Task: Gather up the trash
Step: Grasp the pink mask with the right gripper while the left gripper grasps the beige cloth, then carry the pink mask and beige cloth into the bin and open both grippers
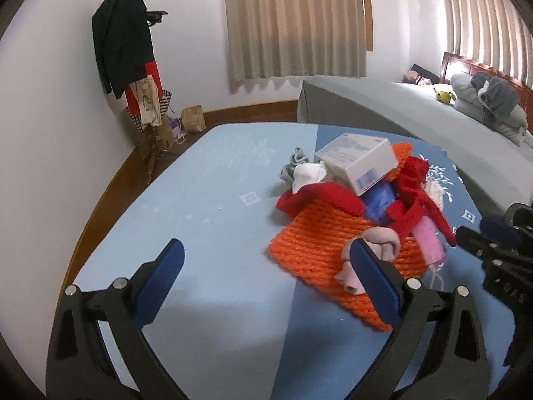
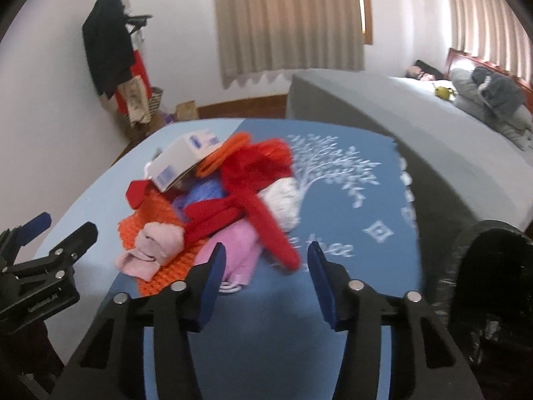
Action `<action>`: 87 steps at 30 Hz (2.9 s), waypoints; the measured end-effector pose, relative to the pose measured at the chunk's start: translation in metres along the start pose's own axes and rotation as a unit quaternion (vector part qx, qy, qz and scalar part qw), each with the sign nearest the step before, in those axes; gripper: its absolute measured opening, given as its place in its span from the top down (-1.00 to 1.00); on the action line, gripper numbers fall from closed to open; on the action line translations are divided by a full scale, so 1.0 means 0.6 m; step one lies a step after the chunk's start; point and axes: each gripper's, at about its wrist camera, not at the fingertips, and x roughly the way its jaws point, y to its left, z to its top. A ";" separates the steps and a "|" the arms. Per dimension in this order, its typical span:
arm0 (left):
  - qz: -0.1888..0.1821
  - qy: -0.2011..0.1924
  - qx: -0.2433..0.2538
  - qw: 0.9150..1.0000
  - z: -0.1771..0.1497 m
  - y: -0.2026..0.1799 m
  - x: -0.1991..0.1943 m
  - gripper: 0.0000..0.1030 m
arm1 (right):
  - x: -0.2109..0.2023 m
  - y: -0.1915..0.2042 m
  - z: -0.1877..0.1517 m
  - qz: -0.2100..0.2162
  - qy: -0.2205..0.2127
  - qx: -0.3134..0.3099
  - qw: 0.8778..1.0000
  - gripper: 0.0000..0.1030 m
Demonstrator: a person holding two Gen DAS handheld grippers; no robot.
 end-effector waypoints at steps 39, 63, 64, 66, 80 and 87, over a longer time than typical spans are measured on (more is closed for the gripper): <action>-0.110 0.048 0.046 0.992 -0.019 -0.138 0.065 0.32 | -0.027 -0.091 -0.021 0.010 0.021 0.028 0.999 0.76; -0.180 -0.027 0.063 0.981 0.034 -0.241 -0.072 0.38 | -0.176 -0.177 -0.012 -0.044 -0.051 0.068 0.995 0.76; -0.186 -0.027 0.065 0.980 0.034 -0.249 -0.075 0.38 | -0.183 -0.186 -0.014 -0.051 -0.053 0.072 0.995 0.76; -0.200 -0.027 0.071 0.977 0.033 -0.273 -0.082 0.38 | -0.197 -0.205 -0.020 -0.065 -0.057 0.080 0.993 0.76; -0.301 -0.020 0.124 0.945 0.017 -0.453 -0.113 0.38 | -0.273 -0.348 -0.074 -0.167 -0.061 0.144 0.974 0.76; -0.340 -0.004 0.145 0.929 -0.006 -0.531 -0.112 0.30 | -0.292 -0.391 -0.095 -0.193 -0.057 0.165 0.965 0.71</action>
